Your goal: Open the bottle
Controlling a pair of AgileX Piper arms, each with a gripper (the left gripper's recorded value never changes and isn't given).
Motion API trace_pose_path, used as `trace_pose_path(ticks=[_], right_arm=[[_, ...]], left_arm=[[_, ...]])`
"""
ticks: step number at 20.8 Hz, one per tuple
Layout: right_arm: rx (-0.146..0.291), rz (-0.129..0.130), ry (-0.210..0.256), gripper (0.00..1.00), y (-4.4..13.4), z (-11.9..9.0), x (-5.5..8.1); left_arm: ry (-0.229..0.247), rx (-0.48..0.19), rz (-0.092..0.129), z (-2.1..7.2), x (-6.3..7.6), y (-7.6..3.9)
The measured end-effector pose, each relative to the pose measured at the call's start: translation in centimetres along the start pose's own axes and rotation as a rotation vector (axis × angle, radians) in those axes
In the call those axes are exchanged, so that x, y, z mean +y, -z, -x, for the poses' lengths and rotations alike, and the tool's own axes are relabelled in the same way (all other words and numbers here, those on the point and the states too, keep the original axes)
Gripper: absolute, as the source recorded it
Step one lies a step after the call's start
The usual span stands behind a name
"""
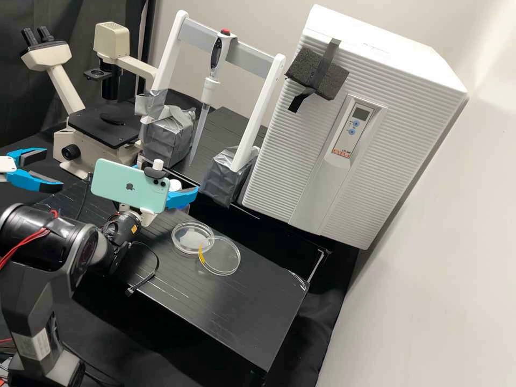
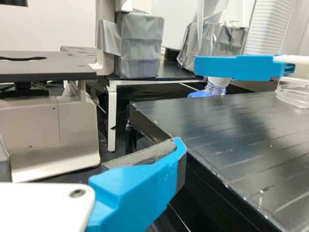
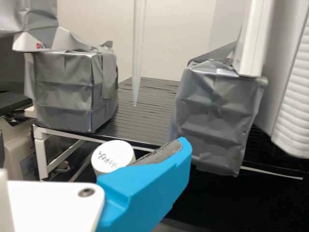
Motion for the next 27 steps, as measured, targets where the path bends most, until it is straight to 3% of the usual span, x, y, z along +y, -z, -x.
trace_pose_path(ticks=[4,9,14,20,21,27], right_arm=[[0.0,0.0,0.0,1.0,0.0,0.0,0.0],[-0.036,0.017,0.028,1.0,-0.8,-0.4,-0.9],[-0.052,0.016,0.018,1.0,-1.1,-0.9,-0.8],[-0.054,0.011,0.008,1.0,-1.1,-1.0,-0.6],[-0.054,0.011,0.008,0.0,-1.1,-1.0,-0.6],[-0.063,0.011,0.0,0.0,-1.3,-1.2,-0.4]], left_arm=[[-0.002,-0.001,-0.001,-0.05,0.1,0.0],[-0.002,-0.001,-0.001,-0.05,0.1,0.0],[-0.002,-0.001,-0.009,-0.05,0.1,0.0],[0.011,0.004,-0.001,-0.14,-0.2,0.2],[0.013,0.004,0.0,-0.15,-0.3,0.2],[0.013,0.004,0.0,-0.15,-0.3,0.2]])
